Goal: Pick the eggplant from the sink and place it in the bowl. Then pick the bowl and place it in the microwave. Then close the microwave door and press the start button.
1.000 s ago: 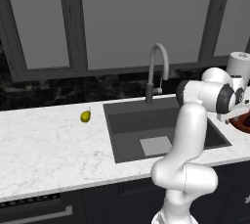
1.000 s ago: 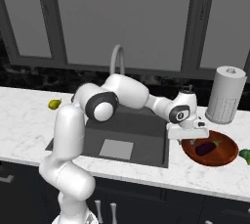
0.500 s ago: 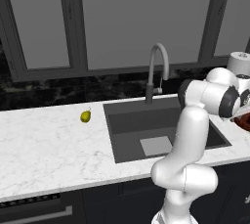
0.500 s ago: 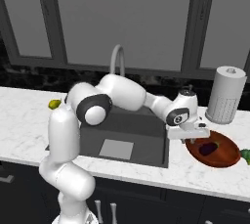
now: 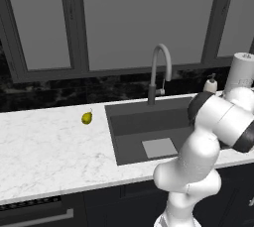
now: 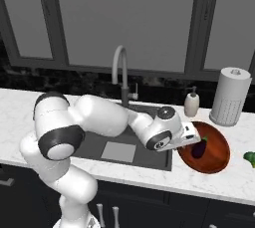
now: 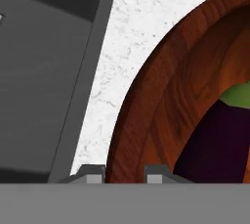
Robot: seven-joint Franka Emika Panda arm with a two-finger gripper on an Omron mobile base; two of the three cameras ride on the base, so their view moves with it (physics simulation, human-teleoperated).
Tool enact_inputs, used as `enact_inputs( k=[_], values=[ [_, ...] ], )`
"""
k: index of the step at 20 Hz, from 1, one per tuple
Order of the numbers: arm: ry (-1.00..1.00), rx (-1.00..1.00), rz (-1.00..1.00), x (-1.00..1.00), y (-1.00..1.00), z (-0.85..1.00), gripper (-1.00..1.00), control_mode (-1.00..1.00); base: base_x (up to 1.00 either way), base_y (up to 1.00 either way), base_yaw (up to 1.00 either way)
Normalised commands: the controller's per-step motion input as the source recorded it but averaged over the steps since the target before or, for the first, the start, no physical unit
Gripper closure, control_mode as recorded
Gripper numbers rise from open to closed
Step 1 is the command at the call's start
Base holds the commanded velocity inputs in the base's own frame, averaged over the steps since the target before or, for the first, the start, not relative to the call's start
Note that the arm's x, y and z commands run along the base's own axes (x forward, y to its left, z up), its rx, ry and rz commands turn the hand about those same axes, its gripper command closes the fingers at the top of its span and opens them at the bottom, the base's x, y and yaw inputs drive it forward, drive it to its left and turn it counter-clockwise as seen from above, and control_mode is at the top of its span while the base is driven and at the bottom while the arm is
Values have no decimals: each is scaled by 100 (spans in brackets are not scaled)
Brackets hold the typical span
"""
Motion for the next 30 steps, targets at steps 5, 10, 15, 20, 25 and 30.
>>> enact_inputs(
  k=[5,10,15,20,25,30],
  values=[
    [0,-18,17,-9,39,37,100,-100,0,0,0],
    [10,-24,18,-10,28,74,100,-100,0,0,0],
    [23,-20,23,-12,5,91,100,-100,0,0,0],
    [11,0,20,-10,-5,95,100,-100,0,0,0],
    [17,3,23,-26,-16,97,100,-100,0,0,0],
    [23,3,27,-39,0,77,100,-100,0,0,0]
  ],
)
